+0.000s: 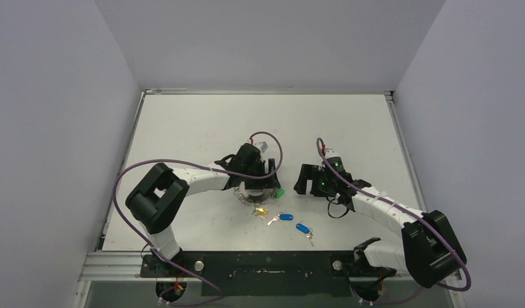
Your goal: Put the keys on the keyring
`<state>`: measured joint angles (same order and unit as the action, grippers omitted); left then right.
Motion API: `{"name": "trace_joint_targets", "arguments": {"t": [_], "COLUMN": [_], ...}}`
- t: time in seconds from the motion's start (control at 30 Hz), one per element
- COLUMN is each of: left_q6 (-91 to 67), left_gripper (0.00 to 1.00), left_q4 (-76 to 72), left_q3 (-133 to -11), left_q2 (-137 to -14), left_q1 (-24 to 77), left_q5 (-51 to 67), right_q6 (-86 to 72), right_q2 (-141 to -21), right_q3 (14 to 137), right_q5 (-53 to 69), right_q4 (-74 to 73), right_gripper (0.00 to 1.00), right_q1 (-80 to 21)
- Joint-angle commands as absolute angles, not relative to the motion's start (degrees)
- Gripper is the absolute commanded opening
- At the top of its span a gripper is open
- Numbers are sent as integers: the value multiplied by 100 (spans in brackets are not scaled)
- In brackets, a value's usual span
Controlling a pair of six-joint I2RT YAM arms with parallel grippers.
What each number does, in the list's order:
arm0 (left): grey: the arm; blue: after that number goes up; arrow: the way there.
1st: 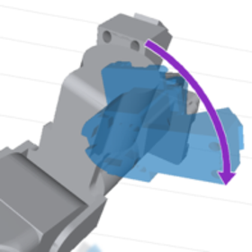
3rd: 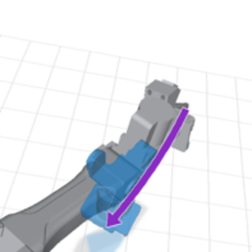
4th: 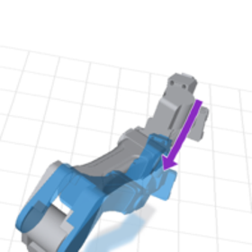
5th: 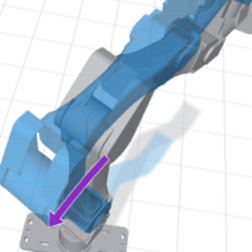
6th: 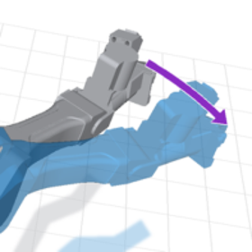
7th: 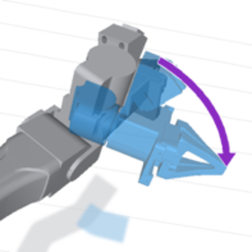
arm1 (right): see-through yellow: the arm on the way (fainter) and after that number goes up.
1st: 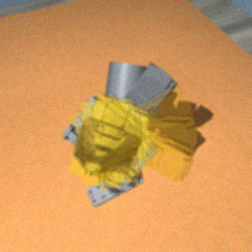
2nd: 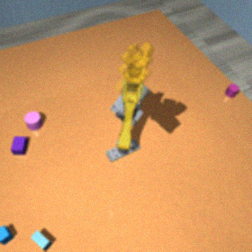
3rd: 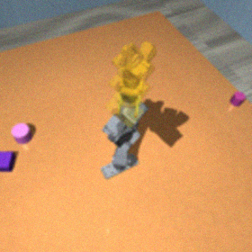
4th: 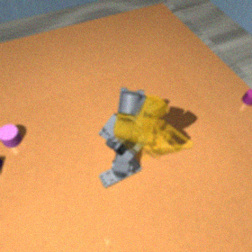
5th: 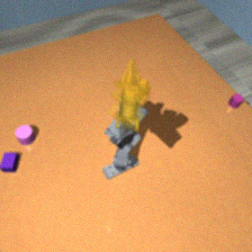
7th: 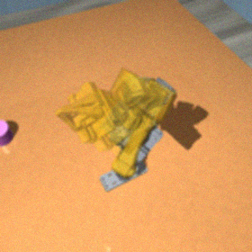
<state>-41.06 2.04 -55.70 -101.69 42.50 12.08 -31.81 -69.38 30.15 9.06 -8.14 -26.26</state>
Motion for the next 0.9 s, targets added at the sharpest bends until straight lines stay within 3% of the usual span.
{"name": "trace_joint_targets", "arguments": {"t": [0.0, 0.2, 0.43, 0.7, 0.87], "left_q6": [-4041, -4332, -4293, -4437, -4304], "left_gripper": [71, 68, 58, 57, 58], "left_q4": [79, -168, 1177, 632, 325], "left_q3": [-5165, -3979, -3196, -2536, -2647], "left_q2": [-9272, -7713, -6392, -6570, -6967], "left_q1": [4038, 3025, 1957, 1407, 1408], "left_q5": [961, 1200, 911, 1630, 1985], "right_q6": [-3102, -3308, -3428, -4083, -4207], "right_q2": [-7331, -8323, -9402, -9688, -9825], "right_q3": [3140, 3683, 4555, 4343, 4329], "right_q5": [1476, 1895, 1764, 2007, 2066], "right_q4": [-276, 350, 382, 950, 1161], "right_gripper": [96, 89, 80, 61, 59], "right_q1": [-2615, -2827, -3570, -3848, -4125]}}
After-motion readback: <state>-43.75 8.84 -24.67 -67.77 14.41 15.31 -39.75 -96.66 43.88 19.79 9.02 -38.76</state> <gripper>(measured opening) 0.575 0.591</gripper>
